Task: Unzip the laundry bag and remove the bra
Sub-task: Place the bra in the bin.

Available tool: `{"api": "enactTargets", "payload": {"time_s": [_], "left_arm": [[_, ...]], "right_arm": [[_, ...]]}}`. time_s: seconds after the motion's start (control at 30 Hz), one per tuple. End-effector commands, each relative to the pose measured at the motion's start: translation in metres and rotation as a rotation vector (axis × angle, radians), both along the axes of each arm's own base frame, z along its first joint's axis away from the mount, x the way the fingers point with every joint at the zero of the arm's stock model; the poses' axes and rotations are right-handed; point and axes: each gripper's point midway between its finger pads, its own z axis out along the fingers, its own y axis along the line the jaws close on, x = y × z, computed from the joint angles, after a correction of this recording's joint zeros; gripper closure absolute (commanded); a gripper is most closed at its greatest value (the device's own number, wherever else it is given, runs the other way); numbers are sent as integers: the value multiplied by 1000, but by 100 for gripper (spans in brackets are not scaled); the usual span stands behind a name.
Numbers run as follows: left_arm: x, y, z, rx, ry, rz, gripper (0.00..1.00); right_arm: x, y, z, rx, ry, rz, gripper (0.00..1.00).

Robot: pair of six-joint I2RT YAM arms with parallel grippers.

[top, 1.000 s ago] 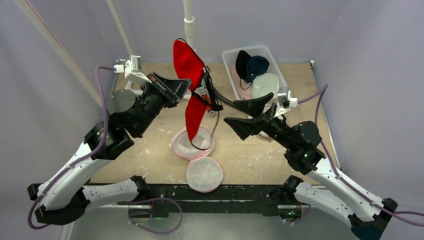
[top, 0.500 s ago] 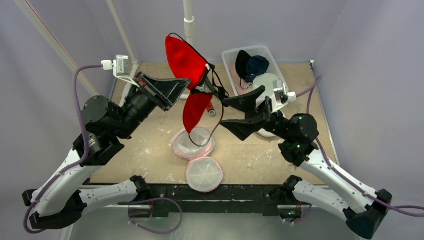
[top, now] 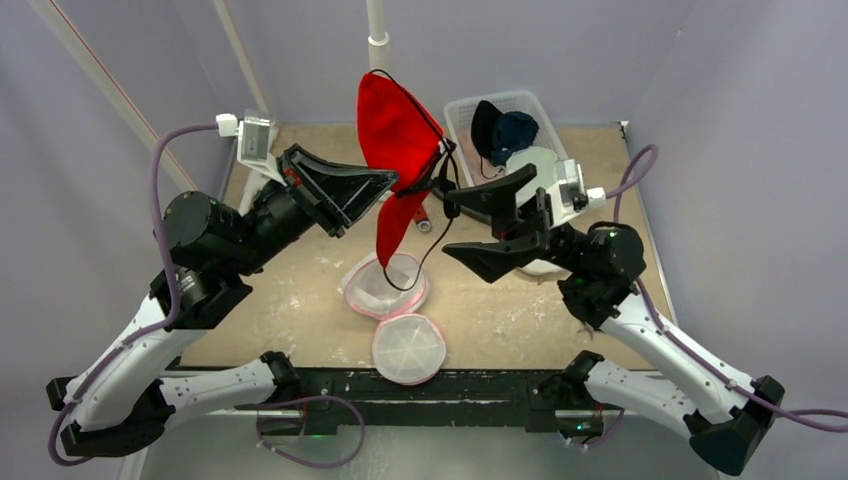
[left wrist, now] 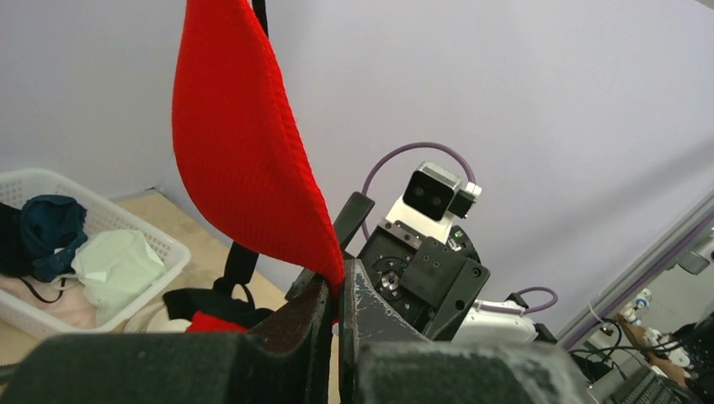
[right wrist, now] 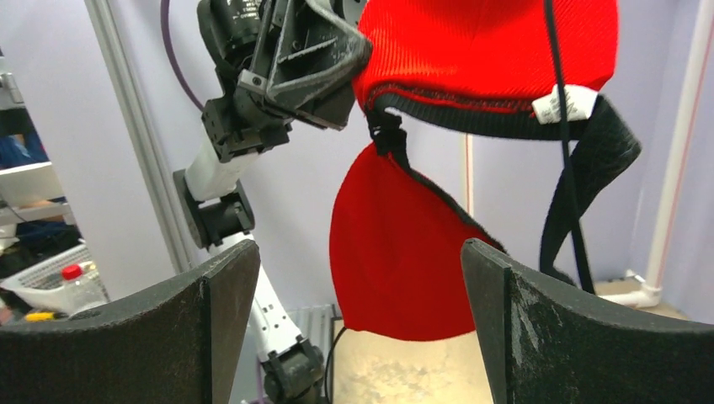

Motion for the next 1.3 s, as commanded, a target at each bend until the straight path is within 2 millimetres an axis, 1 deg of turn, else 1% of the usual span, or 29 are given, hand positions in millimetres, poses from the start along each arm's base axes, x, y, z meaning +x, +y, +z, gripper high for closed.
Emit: {"api": "enactTargets", "payload": {"time_s": [0.0,0.17,0.3,0.43,0.53,0.73,0.83,1.03,1.1,1.27], "left_arm": [[-16,7,25,-29,-115,-36,100],[-18,10,26,-13,-127,-33,100],[-20,12,27,-10,-138,-32,100],[-27,11,28,-11,-158,-64,100],[-35,10,31,-11,-188,-101,100],[-56,11,31,17,-275,-178,100],[-63,11,29,39,-311,-200,100],[-58,12,23,42,-304,-174,100],[-55,9,22,33,-297,-174,100],[-50,-3,17,17,-277,-196,100]], "right_arm": [[-7,-21,39,53,-145,-96,8],[-14,-38,58,66,-210,-175,8],[-9,-45,62,55,-216,-239,8],[1,-33,50,10,-187,-217,8],[3,-25,44,-11,-192,-184,7],[-3,-18,47,-22,-216,-101,7],[-5,-17,47,-24,-216,-70,7],[-23,-9,42,-25,-223,87,7],[-21,-5,43,-15,-212,114,7],[-20,2,38,-10,-185,170,8]]}}
